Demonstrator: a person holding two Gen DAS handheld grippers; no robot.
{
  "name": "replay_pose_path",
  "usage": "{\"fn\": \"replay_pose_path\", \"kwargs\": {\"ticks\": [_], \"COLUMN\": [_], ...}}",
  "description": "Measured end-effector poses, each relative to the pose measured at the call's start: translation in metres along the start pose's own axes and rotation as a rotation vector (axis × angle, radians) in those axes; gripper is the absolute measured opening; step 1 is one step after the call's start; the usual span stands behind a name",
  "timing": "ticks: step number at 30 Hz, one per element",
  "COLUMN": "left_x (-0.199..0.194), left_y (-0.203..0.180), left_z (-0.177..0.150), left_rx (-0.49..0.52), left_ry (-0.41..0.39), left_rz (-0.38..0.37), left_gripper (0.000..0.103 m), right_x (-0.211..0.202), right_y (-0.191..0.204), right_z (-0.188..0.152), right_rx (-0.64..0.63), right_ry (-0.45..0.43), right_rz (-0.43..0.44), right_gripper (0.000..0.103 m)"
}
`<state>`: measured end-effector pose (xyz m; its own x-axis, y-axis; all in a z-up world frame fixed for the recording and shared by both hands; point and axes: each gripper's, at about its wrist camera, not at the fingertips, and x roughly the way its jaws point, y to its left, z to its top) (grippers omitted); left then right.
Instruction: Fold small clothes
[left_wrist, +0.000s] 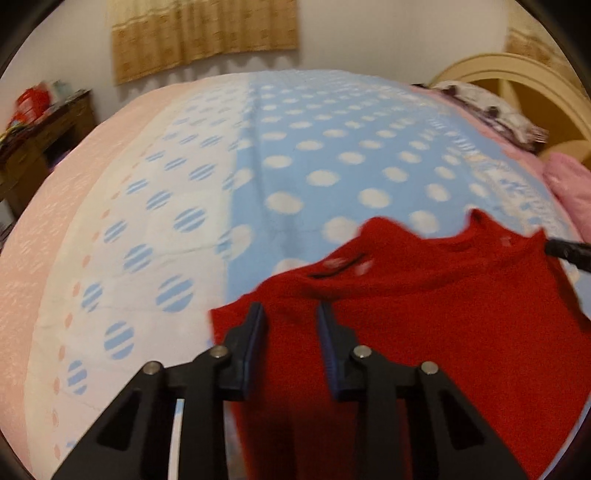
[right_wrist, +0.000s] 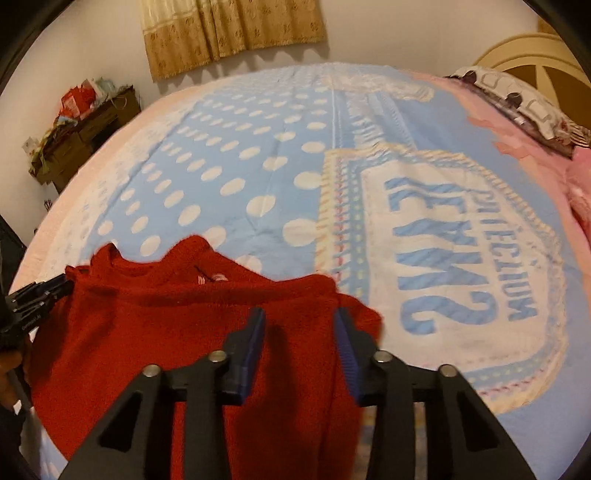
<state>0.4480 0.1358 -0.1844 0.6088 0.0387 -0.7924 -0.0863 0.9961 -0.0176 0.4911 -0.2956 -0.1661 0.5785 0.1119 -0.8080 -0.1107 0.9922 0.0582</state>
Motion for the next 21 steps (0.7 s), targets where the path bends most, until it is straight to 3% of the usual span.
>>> {"fn": "replay_pose_path", "kwargs": {"ticks": [1, 2, 6, 9, 11, 13, 14, 15, 17, 21], "left_x": [0.000, -0.001, -0.004, -0.004, -0.005, -0.011, -0.017, -0.027, -0.042, -0.076], "left_y": [0.004, 0.006, 0.003, -0.002, 0.002, 0.007, 0.011, 0.016, 0.019, 0.017], "left_z": [-0.003, -0.004, -0.011, -0.012, -0.010, -0.009, -0.010, -0.012, -0.017, -0.039], "left_rx": [-0.019, -0.030, -0.037, -0.011, -0.022, -0.038, -0.053, -0.073, -0.083, -0.061], "left_ry": [-0.001, -0.006, -0.030, -0.043, -0.035, -0.037, -0.043, -0.061, -0.086, -0.133], "left_rz": [-0.004, 0.010, 0.064, 0.122, 0.105, 0.093, 0.100, 0.095, 0.067, 0.053], "left_gripper": [0.035, 0.035, 0.036, 0.041, 0.041, 0.049, 0.060, 0.063, 0.067, 0.075], "right_x": [0.004, 0.004, 0.000, 0.001, -0.004, -0.012, -0.016, -0.021, -0.037, -0.070], "right_y": [0.002, 0.001, -0.015, -0.015, -0.013, -0.011, -0.009, -0.007, 0.000, 0.026], "right_z": [-0.003, -0.004, -0.007, -0.010, -0.009, -0.009, -0.010, -0.012, -0.017, -0.035], "right_rx": [-0.024, -0.023, 0.052, 0.032, 0.027, 0.032, 0.034, 0.033, 0.024, -0.037], "right_ry": [0.003, -0.007, -0.023, -0.019, -0.016, -0.013, -0.018, -0.024, -0.047, -0.100], "right_rz": [-0.058, -0.079, -0.099, -0.093, -0.085, -0.092, -0.095, -0.097, -0.079, -0.028], "right_gripper": [0.011, 0.008, 0.005, 0.005, 0.006, 0.007, 0.011, 0.018, 0.062, 0.064]}}
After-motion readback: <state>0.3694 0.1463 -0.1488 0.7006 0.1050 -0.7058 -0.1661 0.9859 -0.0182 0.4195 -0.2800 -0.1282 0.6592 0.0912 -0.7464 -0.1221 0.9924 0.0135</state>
